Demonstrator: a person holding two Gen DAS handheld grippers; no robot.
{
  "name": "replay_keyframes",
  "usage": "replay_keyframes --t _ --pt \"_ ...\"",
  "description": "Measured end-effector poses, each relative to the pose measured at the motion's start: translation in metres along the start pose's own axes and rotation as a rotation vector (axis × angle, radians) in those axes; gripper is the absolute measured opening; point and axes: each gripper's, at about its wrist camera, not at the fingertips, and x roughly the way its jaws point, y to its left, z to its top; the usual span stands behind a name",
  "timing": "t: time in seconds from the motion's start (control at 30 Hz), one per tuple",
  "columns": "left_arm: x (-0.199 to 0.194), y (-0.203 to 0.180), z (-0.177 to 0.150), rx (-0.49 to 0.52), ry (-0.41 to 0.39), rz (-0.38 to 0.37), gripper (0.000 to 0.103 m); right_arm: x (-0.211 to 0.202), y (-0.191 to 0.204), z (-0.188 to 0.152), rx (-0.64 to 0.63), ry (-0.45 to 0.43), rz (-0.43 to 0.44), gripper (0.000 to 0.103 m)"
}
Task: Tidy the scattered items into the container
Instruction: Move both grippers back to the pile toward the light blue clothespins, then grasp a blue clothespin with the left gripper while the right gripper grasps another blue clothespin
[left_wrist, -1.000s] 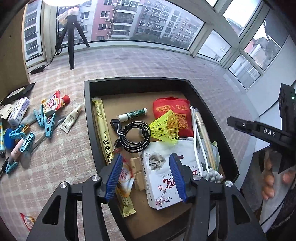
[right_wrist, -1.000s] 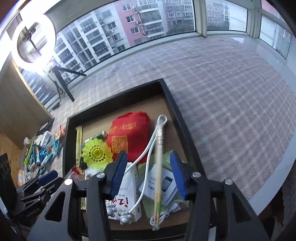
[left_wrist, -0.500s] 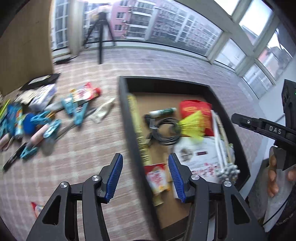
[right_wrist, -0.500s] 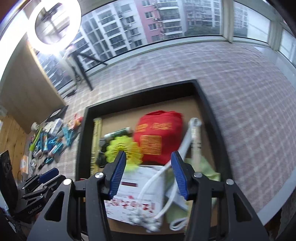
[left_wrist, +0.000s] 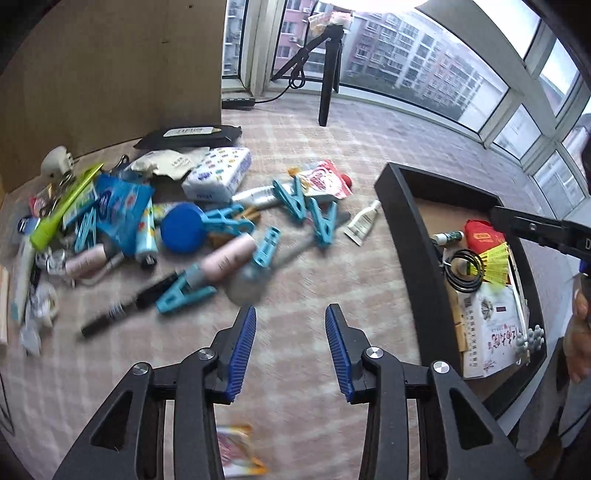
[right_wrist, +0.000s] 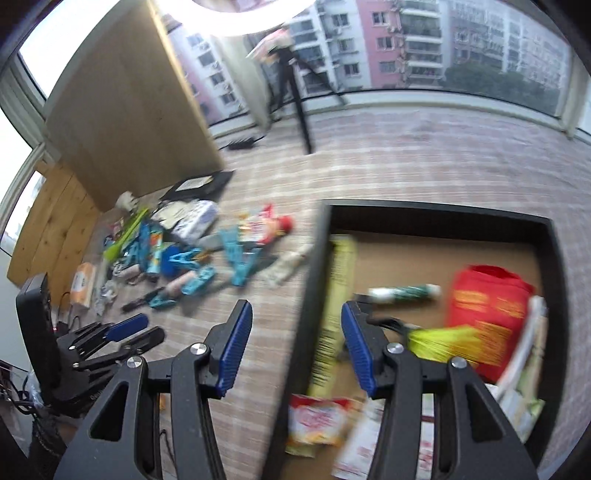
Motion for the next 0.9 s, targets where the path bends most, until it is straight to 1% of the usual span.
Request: replay_keyframes --t 0.07,0.2,0.27,0.5,0.6,0.7,0.83,0.9 --pt "0.006 0.005 0.008 0.024 0.006 0.002 0.036 0.018 0.016 0.011 0.003 0.034 0.027 0.049" --pt "0.021 0.011 0.018 0.047 0.024 0.006 0.033 0.055 0.044 0.028 -0.012 0.099 0.014 0.046" --pt "0.03 0.013 0.02 0.056 0.035 0.002 0.032 0.076 0.052 0.032 -0.012 0.14 0.011 0.039" --pt "0.055 0.01 0.028 0.092 0.063 -0.011 0.032 0.138 0.066 0.038 -0.017 0.248 -0.042 0.034" --pt "0.062 0.011 0.032 0.092 0.065 -0.016 0.031 0.155 0.064 0.042 -0.005 0.27 -0.058 0.031" --pt "0.07 0.011 0.035 0.089 0.076 -0.021 0.025 0.166 0.063 0.044 -0.001 0.282 -0.062 0.027" --pt "0.078 0.006 0.035 0.109 0.087 -0.017 0.024 0.169 0.067 0.049 -0.012 0.277 -0.061 0.025" --pt "0.081 0.003 0.034 0.118 0.08 -0.003 0.024 0.17 0.068 0.051 -0.021 0.273 -0.064 0.024"
